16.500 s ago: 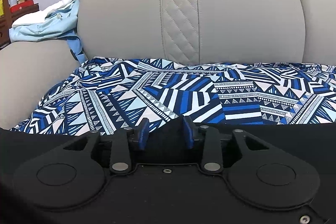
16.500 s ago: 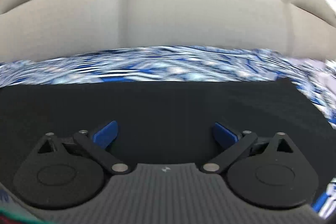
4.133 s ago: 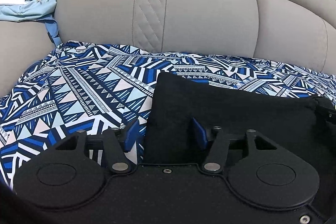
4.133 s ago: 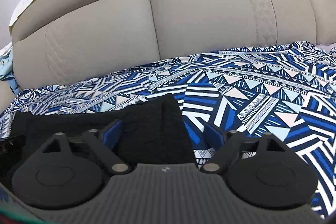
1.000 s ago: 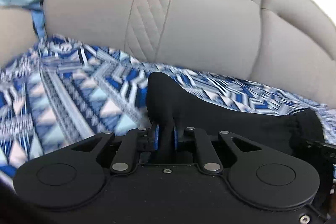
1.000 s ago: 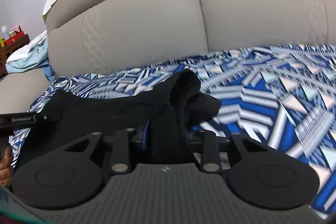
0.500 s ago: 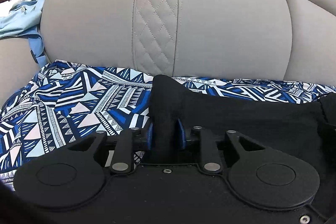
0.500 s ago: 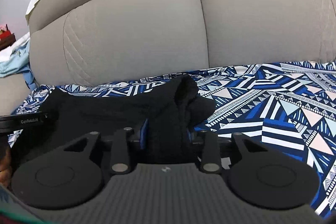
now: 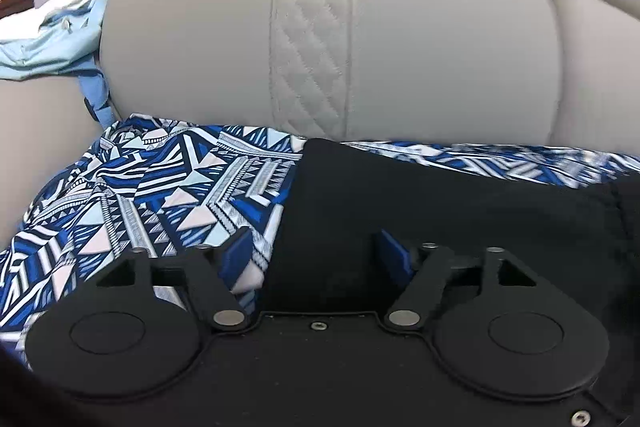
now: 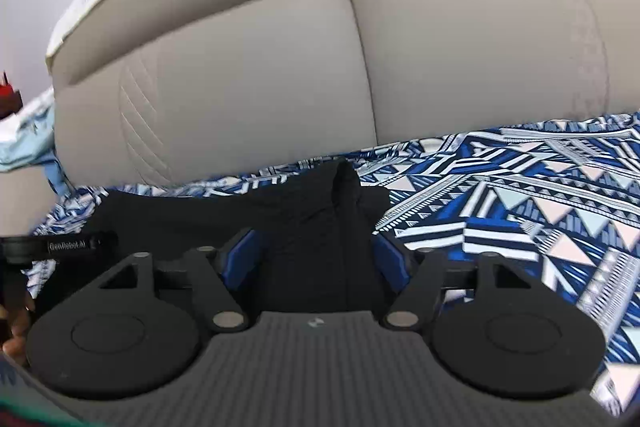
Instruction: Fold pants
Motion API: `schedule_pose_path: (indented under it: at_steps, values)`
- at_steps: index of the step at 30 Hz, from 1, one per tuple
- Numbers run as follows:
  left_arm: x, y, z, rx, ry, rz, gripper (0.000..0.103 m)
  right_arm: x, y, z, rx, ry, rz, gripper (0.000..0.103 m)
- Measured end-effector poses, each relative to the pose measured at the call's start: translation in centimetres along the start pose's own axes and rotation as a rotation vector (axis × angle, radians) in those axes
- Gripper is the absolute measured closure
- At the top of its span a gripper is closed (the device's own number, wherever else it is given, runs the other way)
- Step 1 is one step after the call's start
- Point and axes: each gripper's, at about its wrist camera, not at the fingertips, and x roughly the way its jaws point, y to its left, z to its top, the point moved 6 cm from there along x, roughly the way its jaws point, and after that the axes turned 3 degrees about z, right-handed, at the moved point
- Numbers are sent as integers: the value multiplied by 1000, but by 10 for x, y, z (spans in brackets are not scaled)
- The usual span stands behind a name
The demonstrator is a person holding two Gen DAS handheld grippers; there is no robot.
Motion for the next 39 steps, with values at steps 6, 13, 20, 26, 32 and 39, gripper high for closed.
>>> schedule_pose_path:
  at_steps: [6,13,20,26,32,39]
  values:
    - [-68,-3,-25,25,-39,-17,14,-55,17,1,-66,-143,-38,0]
    - [-130,8,-74,-43,-39,-62,9,-106,28,-42,-51,-175,-44,0]
    - [-166,7,-117,9,-42,-70,5,-131,52,-89,-194,-139,-89,0]
    - [-169,7,-144,50,-24,-58,5,-129,60,-110,-218,-80,-110,0]
    - [-162,11,-149,30,-4,-73,1,-118,64,-121,-236,-51,-121,0]
    - [-157,13,-152,47,-62,-94,0,-106,70,-129,-258,-38,-136,0]
